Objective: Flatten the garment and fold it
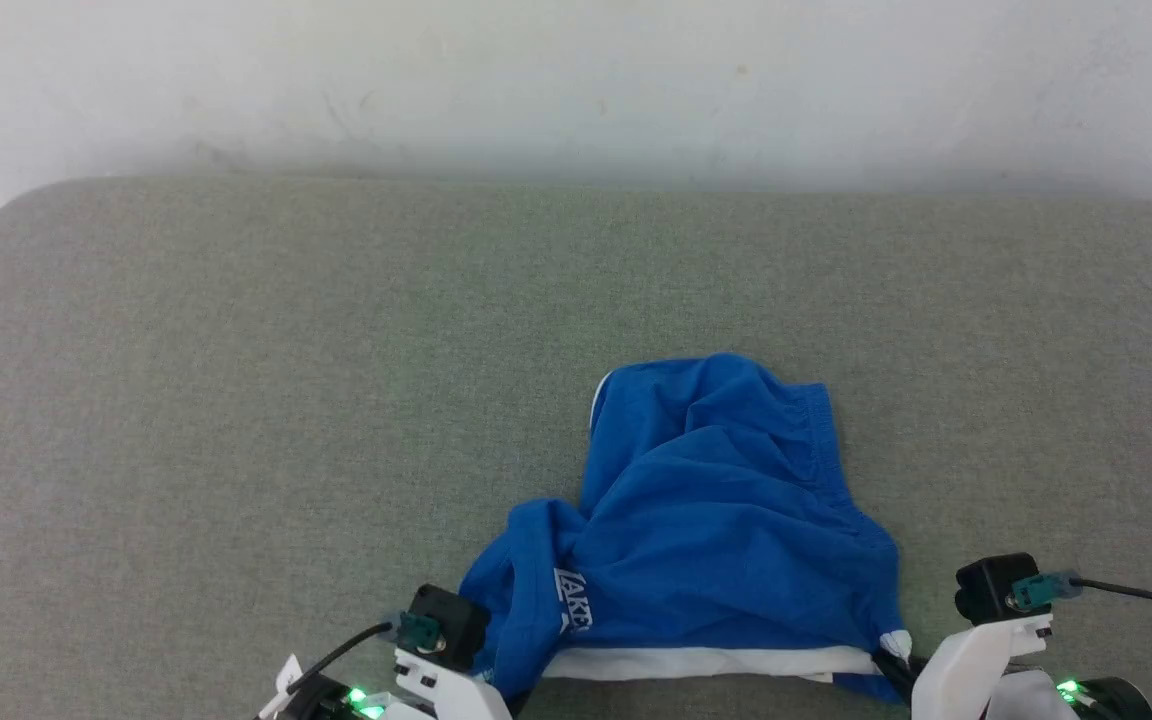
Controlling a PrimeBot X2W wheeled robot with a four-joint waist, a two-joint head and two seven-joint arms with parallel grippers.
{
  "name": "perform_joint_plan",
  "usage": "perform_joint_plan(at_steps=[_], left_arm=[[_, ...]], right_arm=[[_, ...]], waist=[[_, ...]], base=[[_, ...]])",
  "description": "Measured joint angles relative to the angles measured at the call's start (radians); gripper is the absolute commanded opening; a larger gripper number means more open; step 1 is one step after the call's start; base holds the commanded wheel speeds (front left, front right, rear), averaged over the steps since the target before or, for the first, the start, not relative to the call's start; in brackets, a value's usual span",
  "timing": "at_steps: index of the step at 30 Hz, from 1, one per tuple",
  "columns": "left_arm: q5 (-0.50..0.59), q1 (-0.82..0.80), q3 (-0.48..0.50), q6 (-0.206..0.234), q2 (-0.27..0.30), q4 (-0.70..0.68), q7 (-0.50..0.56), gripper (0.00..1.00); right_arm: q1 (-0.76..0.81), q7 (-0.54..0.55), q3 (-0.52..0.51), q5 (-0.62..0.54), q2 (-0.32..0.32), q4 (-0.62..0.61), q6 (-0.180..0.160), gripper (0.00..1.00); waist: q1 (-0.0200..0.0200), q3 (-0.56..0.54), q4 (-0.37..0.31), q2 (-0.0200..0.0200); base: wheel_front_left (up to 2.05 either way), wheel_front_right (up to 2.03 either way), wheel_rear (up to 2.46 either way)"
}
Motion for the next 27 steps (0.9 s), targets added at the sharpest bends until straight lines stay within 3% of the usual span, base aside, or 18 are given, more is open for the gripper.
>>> perform_joint_plan(at_steps=[5,10,18,23,27], left_arm=[[-0.001,0.011,0.018,0.009,0.008,-0.049,-0.039,0.00],[-0.004,-0.007,0.063,0.012,0.020,-0.141,-0.103,0.00],[0.007,-0.220,0.162,0.012,0.053,-0.277,-0.188,0.00],[0.000,-0.446,0.220,0.012,0.051,-0.239,-0.213,0.00],[-0.004,-0.648,0.244,0.012,0.044,-0.119,-0.245,0.00]], right_arm=[[0.026,-0.020,-0.002,0.007,-0.007,-0.071,0.000,0.00],[0.023,-0.051,-0.032,-0.009,-0.016,-0.251,0.000,0.00],[-0.140,-0.041,-0.067,-0.039,-0.039,-0.493,0.000,0.00],[-0.342,-0.031,-0.075,-0.029,-0.051,-0.502,0.000,0.00],[-0.535,-0.033,-0.063,0.001,-0.063,-0.415,0.000,0.00]], waist=[[0.0002,-0.027,-0.004,0.0000],[0.0001,-0.061,-0.010,0.0000],[0.0000,-0.088,-0.025,0.0000],[0.0000,-0.063,-0.029,0.0000],[0.0001,-0.020,-0.033,0.0000]], base=[[0.00,0.00,0.00],[0.00,0.00,0.00],[0.00,0.00,0.00],[0.00,0.00,0.00],[0.00,0.00,0.00]])
